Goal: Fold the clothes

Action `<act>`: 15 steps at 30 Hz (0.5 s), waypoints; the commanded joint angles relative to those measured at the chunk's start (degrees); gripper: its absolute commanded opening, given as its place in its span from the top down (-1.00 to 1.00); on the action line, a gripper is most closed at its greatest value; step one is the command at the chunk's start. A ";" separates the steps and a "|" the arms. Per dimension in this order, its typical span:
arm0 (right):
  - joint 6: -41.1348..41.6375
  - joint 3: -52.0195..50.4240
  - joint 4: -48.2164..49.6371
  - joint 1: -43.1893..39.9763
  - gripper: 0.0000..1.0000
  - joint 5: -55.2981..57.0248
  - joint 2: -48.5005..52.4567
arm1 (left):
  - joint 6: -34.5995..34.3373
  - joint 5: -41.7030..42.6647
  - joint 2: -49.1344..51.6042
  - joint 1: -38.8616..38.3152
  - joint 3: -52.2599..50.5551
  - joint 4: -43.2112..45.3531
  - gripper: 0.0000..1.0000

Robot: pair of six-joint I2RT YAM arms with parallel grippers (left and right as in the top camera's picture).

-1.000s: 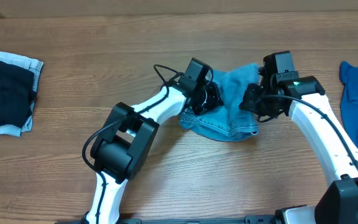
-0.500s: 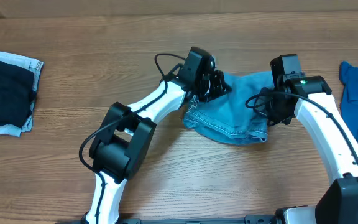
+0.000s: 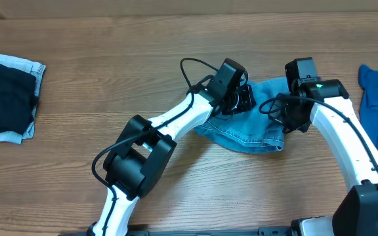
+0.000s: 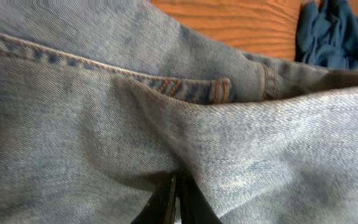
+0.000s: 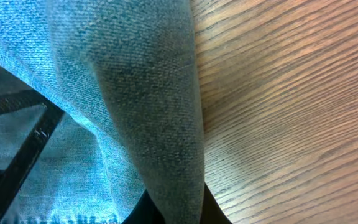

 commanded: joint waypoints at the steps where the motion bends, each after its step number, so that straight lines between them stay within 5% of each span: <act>1: 0.46 1.07 -0.28 -0.48 0.92 -0.55 0.02 | 1.53 -2.84 2.64 0.24 1.01 2.43 0.84; 10: 0.44 1.09 0.37 -0.48 0.92 -3.67 0.02 | 3.48 -1.70 5.18 0.13 1.03 7.54 0.83; 15: 0.39 1.09 0.35 -0.48 0.92 -3.65 0.02 | 5.33 0.09 5.18 -0.28 1.03 -0.15 0.88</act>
